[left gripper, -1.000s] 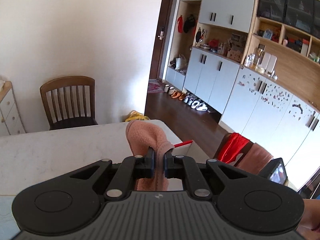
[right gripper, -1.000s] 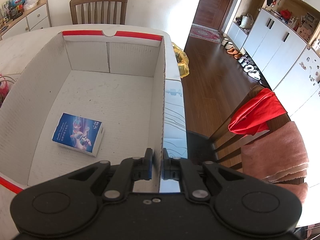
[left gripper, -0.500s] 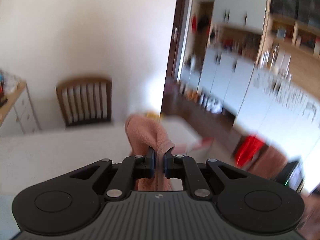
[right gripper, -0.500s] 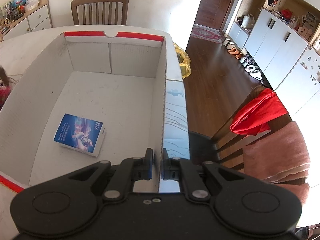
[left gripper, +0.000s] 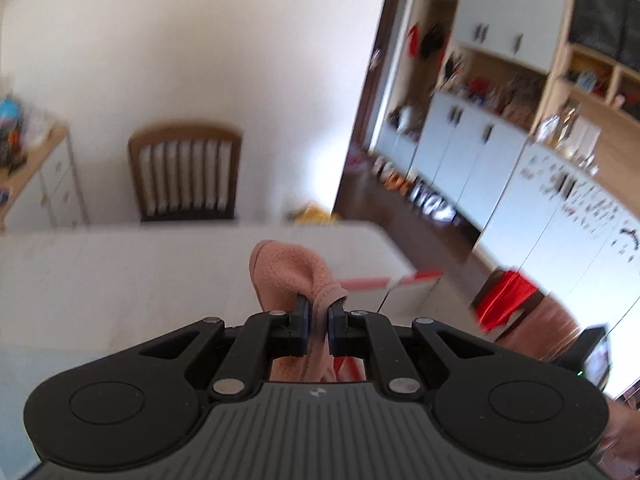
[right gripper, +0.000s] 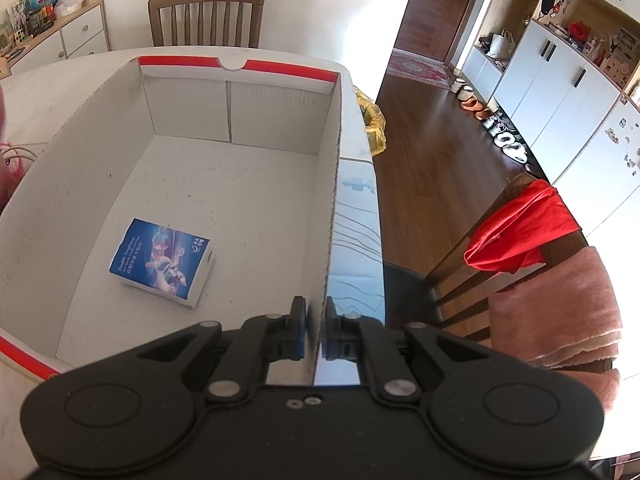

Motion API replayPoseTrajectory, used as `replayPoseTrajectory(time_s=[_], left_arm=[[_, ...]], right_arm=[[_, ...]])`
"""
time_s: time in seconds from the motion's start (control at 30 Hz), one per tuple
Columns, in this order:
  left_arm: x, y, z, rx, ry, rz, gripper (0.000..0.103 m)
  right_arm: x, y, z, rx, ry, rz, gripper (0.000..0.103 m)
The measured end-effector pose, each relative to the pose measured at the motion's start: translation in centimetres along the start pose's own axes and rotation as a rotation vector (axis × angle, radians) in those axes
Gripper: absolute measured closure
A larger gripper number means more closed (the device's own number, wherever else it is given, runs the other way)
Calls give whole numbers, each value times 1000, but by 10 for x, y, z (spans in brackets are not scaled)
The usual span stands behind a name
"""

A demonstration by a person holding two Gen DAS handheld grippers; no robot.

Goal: Organize objects
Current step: 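Carry the pink fleece garment with the left gripper over the cardboard box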

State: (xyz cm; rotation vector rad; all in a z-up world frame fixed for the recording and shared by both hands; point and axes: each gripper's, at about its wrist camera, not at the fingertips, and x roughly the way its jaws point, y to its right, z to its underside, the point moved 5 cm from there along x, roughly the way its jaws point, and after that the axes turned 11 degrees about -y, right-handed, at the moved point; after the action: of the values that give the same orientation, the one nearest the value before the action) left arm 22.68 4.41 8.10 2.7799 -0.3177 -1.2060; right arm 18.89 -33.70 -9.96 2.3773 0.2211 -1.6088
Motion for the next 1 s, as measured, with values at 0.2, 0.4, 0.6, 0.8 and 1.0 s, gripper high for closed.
replayPoseTrajectory(time_s=[0.2,0.4,0.6,0.8,1.0], left_arm=[[-14,19,-35,36,60,33,95],[3,50,-58,84,33,84,95],[31,84,-69,122,-1,131,95],[67,127,-75,182,-26,166,95],[119,159,-57,257,-79,143,95]], right_arm=[[-1,0,1,2,1,-3,97],[-1,1,3,-4,2,-2,97],[-1,2,2,-10,0,-7,97],[-1,2,3,-14,0,-13,97],[-1,2,2,-20,0,-18,97]])
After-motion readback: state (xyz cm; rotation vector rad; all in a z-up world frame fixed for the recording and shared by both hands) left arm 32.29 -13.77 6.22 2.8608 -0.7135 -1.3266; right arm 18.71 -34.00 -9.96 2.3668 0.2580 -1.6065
